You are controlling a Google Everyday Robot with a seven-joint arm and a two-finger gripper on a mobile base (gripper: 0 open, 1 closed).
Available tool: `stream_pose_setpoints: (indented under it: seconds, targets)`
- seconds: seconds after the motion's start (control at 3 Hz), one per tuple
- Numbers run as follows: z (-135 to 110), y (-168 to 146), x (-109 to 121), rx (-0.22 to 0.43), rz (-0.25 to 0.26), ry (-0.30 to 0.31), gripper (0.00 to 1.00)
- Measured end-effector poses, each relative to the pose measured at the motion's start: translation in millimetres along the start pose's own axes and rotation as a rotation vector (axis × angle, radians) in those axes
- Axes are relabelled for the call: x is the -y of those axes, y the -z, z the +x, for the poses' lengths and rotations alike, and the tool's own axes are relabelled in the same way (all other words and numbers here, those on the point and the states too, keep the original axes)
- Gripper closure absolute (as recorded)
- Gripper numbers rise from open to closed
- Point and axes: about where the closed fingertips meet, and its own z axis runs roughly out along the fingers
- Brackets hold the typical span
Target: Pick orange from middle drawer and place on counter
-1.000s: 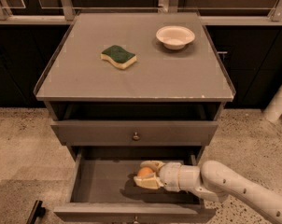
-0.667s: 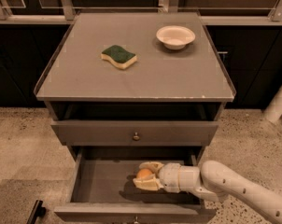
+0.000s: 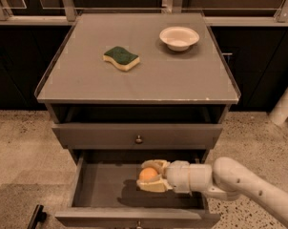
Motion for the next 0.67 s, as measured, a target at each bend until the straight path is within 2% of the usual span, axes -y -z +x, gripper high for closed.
stream_pose_setpoints:
  seconds: [0.33, 0.67]
  targets:
    - [-76, 46, -37, -0.012, 0.032, 0.140, 1.00]
    - [-144, 87, -62, -0.042, 0.098, 0.255, 1.00]
